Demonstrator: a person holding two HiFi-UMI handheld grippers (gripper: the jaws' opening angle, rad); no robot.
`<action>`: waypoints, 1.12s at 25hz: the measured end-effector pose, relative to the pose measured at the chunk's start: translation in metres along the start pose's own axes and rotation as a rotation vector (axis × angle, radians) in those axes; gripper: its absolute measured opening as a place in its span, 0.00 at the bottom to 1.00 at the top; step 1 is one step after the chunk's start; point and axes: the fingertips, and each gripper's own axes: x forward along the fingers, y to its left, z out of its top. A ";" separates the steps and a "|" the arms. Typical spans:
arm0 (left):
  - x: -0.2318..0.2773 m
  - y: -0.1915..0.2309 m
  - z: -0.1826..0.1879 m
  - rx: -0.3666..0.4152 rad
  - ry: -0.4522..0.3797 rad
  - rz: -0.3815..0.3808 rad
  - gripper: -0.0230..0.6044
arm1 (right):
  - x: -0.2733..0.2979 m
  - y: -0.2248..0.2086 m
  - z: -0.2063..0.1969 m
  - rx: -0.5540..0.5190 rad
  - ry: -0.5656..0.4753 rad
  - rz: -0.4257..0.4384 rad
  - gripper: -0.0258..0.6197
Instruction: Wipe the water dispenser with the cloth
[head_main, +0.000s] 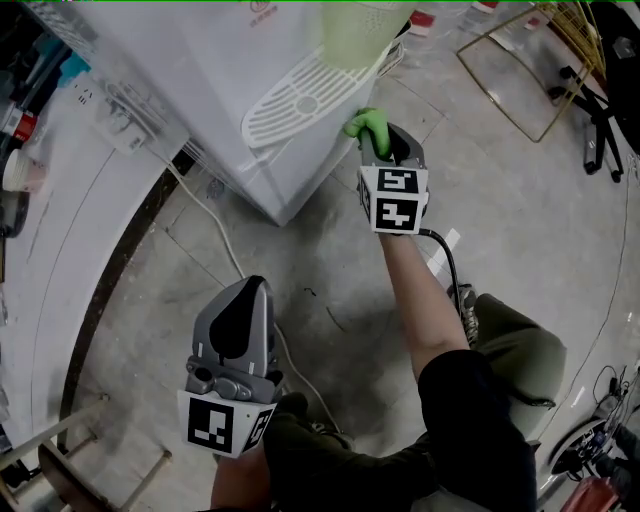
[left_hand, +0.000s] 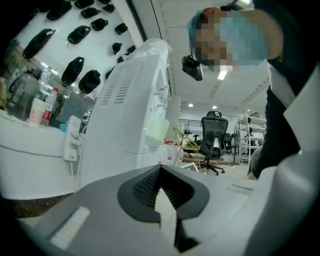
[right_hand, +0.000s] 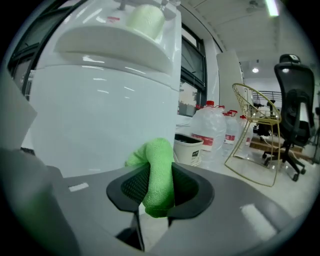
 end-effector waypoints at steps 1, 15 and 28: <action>0.000 0.001 0.001 0.002 -0.002 0.001 0.04 | -0.012 0.013 -0.007 0.022 -0.012 0.015 0.22; 0.000 -0.009 -0.004 0.064 0.050 -0.010 0.04 | -0.081 0.187 -0.076 -0.043 0.064 0.317 0.22; 0.010 -0.020 -0.011 0.155 0.088 -0.008 0.04 | -0.002 0.088 -0.065 -0.144 0.127 0.195 0.22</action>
